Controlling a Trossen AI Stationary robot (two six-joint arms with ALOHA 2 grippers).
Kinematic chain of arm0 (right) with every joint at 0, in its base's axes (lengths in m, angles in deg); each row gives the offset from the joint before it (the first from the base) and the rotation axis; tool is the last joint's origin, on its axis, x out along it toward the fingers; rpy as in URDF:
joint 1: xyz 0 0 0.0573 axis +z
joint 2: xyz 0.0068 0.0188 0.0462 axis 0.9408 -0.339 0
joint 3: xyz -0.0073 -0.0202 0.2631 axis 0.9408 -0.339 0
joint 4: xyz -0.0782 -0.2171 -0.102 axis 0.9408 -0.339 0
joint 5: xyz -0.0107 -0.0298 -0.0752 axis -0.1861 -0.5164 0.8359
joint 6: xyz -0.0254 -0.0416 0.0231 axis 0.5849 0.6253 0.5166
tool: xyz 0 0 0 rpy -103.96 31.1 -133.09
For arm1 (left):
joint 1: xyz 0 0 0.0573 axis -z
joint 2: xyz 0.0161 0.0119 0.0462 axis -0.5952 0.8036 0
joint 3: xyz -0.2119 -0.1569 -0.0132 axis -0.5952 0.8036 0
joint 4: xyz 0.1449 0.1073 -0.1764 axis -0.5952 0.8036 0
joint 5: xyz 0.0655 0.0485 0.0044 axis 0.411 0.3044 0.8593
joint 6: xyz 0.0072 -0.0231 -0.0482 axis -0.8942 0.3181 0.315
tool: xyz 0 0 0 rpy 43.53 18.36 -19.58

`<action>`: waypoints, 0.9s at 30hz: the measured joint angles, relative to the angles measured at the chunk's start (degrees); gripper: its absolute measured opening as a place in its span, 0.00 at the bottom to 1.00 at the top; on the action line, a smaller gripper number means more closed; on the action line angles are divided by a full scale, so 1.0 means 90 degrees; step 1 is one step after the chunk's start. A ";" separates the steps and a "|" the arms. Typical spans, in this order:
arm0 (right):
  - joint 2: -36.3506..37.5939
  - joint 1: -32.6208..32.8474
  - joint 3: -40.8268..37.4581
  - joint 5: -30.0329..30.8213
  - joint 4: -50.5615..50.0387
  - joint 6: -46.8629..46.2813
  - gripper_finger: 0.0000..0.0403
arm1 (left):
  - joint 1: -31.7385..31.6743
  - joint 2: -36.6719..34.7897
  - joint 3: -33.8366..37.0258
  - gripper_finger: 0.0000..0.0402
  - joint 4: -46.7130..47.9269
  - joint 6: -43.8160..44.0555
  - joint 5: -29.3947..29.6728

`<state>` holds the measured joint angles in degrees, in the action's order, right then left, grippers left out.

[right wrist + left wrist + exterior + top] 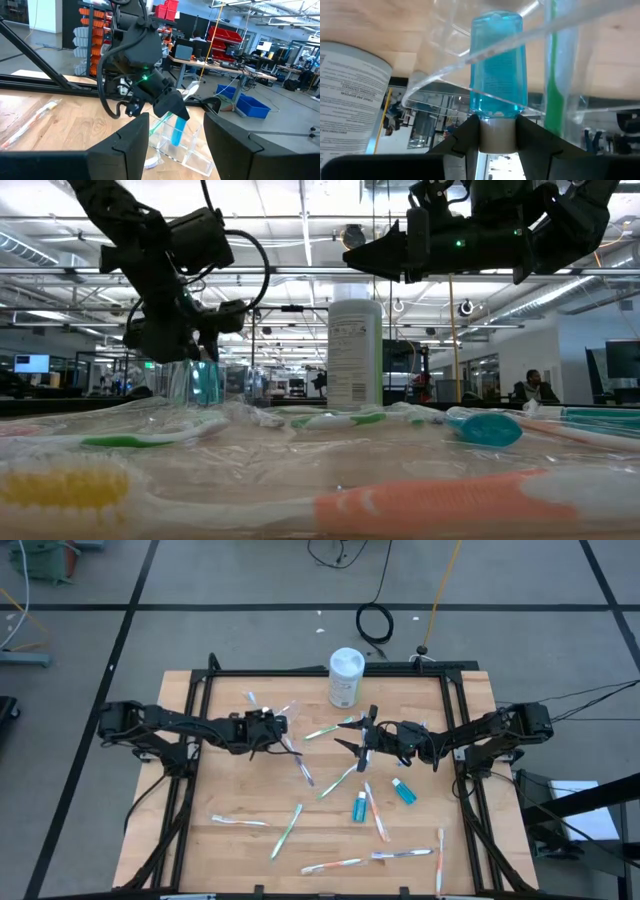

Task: Pick & Place toothbrushing station
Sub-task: Put the mouthwash into the middle of the transparent organizer

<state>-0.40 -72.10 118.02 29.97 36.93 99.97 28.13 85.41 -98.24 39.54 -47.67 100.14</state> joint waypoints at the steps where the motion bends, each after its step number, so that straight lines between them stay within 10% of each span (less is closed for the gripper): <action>1: 0.0000 0.0000 0.0000 0.0000 0.0000 0.0000 0.45 | 0.0010 0.0000 0.0000 0.28 -0.0003 0.0049 -0.0024; 27: 0.0000 0.0000 0.0000 0.0000 -0.0003 0.0098 0.45 | 0.0237 -0.0005 0.0000 0.42 -0.0340 0.1486 -0.0011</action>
<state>-0.40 -72.10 118.02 29.97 36.91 100.85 30.26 85.36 -98.24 36.48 -34.30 100.04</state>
